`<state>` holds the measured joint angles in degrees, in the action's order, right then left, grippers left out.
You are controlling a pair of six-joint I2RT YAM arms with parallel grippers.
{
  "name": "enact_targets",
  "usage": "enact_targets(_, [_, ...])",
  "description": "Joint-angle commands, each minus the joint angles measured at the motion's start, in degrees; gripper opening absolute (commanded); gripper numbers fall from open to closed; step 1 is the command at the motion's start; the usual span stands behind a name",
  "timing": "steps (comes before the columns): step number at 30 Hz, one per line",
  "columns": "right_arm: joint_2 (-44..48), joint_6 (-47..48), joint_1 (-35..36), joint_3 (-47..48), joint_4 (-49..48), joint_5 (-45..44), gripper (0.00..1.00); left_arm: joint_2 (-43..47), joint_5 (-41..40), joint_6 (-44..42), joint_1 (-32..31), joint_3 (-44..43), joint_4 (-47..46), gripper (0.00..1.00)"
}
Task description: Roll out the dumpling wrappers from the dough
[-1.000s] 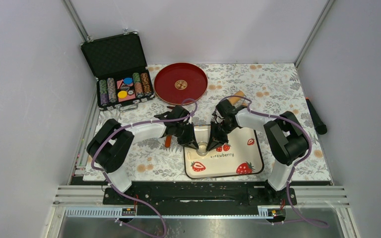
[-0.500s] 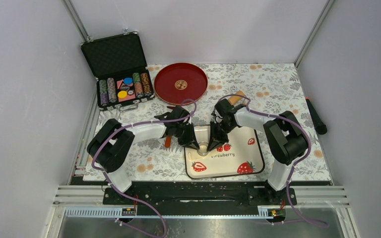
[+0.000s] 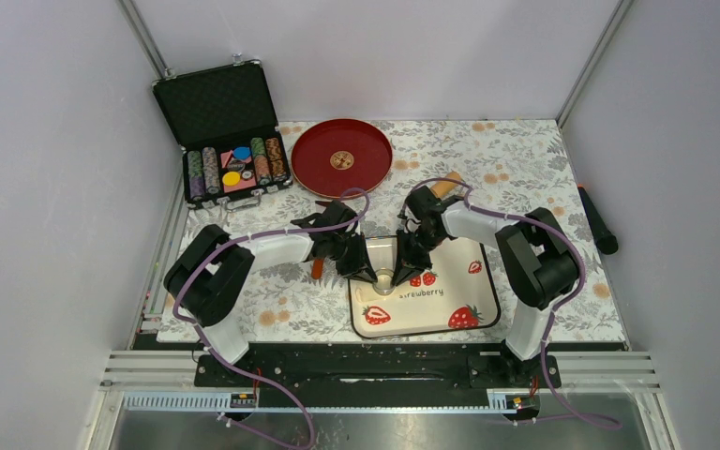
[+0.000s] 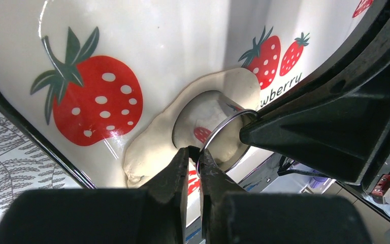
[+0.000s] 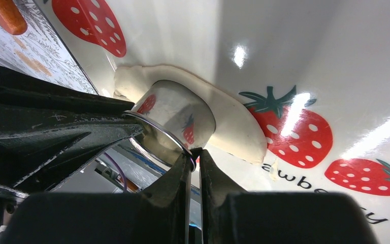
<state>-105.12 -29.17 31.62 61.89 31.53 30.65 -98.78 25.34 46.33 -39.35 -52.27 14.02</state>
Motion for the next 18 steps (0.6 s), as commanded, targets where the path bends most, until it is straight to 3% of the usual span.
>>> enact_targets(1, [-5.4,5.3,1.2,-2.6,5.2,-9.9,0.00,-7.3,-10.2,-0.2,-0.5,4.0,8.0,0.00])
enact_targets(18, [-7.5,6.1,3.9,-0.3,9.2,-15.6,0.00,-9.2,-10.8,1.2,-0.5,1.4,12.9,0.00])
